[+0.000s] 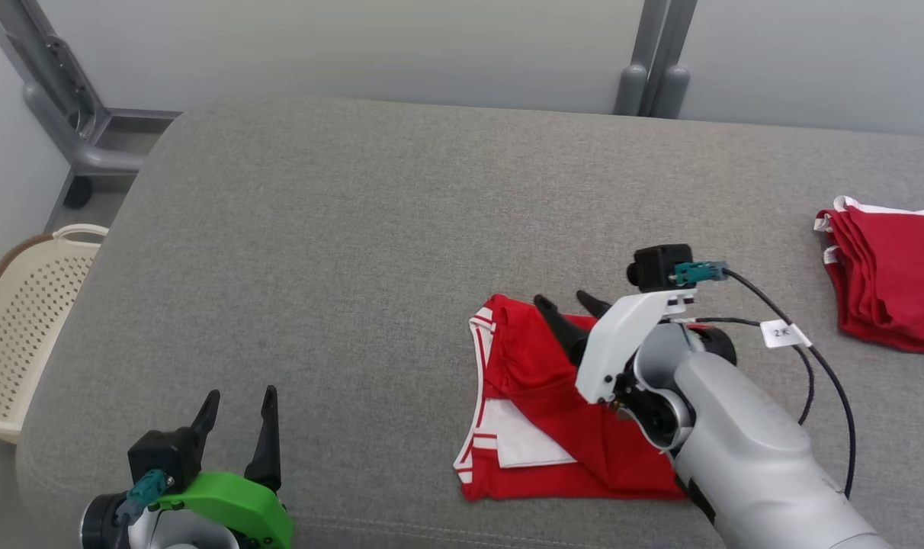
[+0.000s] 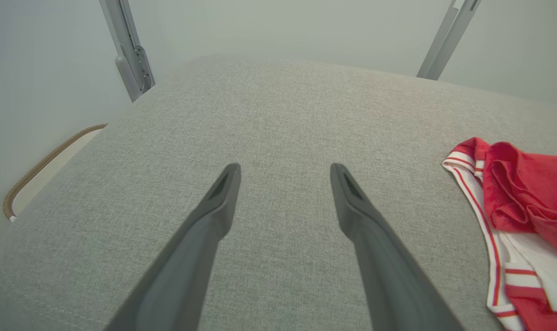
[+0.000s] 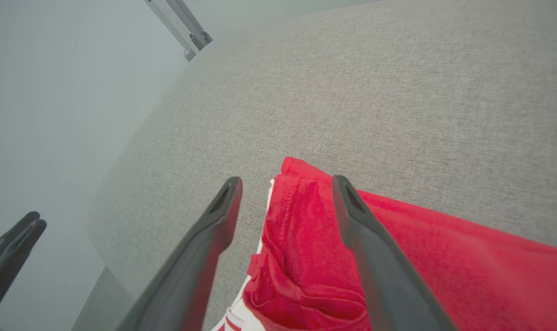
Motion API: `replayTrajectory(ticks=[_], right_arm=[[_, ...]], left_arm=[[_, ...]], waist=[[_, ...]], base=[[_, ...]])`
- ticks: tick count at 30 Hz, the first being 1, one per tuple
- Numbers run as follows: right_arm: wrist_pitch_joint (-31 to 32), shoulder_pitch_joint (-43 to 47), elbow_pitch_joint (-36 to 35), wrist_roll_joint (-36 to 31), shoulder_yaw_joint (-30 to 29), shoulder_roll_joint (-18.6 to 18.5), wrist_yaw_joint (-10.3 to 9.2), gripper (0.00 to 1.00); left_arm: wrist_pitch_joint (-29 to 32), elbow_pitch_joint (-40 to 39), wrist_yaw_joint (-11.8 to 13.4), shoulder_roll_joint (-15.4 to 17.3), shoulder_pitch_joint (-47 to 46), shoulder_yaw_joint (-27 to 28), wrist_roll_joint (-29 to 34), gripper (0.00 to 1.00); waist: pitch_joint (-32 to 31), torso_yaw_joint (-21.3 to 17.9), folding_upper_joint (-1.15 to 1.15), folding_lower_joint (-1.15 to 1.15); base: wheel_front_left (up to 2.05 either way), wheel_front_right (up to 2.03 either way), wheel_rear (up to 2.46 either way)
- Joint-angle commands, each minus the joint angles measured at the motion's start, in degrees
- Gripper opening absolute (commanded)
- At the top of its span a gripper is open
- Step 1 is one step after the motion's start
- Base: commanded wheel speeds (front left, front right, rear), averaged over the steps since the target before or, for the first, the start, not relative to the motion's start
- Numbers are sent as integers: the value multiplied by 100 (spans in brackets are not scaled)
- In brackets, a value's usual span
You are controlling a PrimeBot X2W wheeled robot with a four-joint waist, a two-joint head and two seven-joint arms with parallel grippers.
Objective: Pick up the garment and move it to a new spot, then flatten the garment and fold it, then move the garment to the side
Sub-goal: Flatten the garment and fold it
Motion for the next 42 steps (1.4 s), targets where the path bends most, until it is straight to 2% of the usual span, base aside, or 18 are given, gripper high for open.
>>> replayTrajectory(ticks=[1,7,8,9,11,12,13,14,20,27,37,42], right_arm=[[-147,-22,107,-337,-287,-24,-2,100],[-257,456,56,-1471,-1182,-131,-2,100],[-213,571,-4,-1626,-1311,-129,-2,96],[-175,695,-77,-1766,-1421,-129,-2,84],[-73,964,-265,-2029,-1658,-121,-2,67],[-17,1098,-379,-2149,-1759,-119,-2,38],[46,1236,-494,-2257,-1862,-109,-2,22],[114,1371,-612,-2335,-1949,-92,-2,0],[409,1853,-1242,-2623,-2114,-40,-2,0],[514,2054,-1668,-2593,-1893,-20,-2,0],[232,1701,-1158,-2569,-1393,-16,-2,0],[151,1527,-832,-2357,-907,-18,-2,0]], left_arm=[[-40,-44,36,63,84,32,-40,100],[-2,-149,92,109,198,40,-68,100],[6,-164,102,117,213,35,-69,100],[10,-178,107,125,227,30,-69,100],[16,-209,129,133,240,25,-72,100],[20,-223,132,140,246,20,-74,100],[31,-239,135,146,248,10,-70,100],[30,-253,139,152,253,5,-71,100],[54,-283,139,174,226,-23,-75,100],[85,-304,122,180,136,-77,-51,100],[74,-258,113,149,60,-105,-90,100],[63,-225,87,120,9,-122,-91,100]], waist=[[-108,-126,0,0],[-213,-273,0,0],[-225,-288,0,0],[-236,-305,0,0],[-248,-334,0,0],[-246,-347,0,0],[-242,-358,0,0],[-236,-366,0,0],[-176,-362,0,0],[-81,-228,0,0],[50,-66,0,0],[82,-30,0,0]], base=[[0,0,0],[0,0,0],[0,0,0],[0,0,0],[0,0,0],[0,0,0],[0,0,0],[0,0,0],[0,0,0],[0,0,0],[0,0,0],[0,0,0]])
